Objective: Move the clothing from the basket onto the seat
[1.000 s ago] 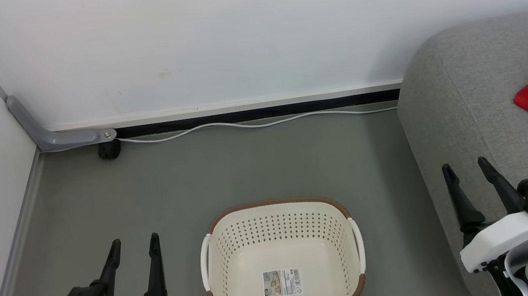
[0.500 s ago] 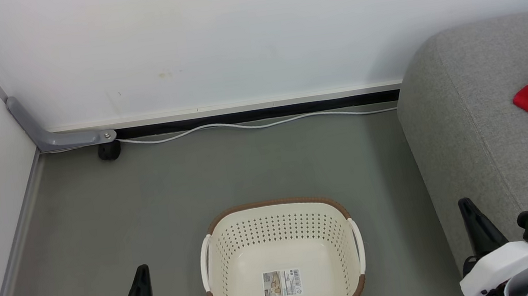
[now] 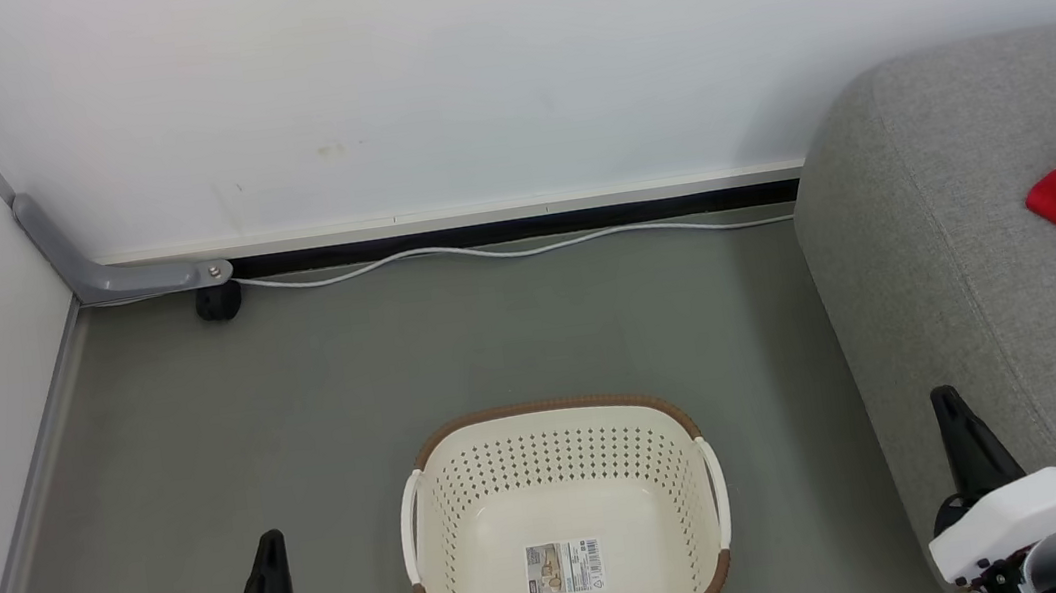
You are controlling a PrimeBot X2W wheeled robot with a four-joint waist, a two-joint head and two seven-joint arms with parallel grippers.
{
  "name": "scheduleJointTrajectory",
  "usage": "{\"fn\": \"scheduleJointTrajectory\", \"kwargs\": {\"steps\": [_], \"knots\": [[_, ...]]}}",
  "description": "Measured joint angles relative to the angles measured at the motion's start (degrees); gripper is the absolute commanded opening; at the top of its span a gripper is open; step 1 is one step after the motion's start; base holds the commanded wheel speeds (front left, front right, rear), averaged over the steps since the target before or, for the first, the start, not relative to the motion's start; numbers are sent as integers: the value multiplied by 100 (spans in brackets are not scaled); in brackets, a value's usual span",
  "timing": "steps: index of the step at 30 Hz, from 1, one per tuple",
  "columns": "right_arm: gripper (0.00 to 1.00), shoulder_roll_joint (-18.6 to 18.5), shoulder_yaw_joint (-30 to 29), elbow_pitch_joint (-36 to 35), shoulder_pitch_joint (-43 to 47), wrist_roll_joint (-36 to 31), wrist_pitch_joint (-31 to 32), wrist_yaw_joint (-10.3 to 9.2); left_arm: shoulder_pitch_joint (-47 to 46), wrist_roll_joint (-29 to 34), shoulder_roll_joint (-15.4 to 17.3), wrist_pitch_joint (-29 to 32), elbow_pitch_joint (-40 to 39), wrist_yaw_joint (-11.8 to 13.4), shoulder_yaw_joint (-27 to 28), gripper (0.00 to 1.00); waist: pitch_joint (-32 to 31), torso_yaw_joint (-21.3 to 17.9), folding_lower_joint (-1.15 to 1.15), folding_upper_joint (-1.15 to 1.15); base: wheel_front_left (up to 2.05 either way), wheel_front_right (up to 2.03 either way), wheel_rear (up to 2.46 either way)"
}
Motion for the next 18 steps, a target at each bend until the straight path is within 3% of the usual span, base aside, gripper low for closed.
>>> {"fn": "scheduleJointTrajectory", "kwargs": {"steps": [18], "knots": [[0,68,-231,-203,33,1034,300,-1,-13,-1134,5,311,-88,-34,94,0,-10,-2,-1,0,0,0,0]]}}
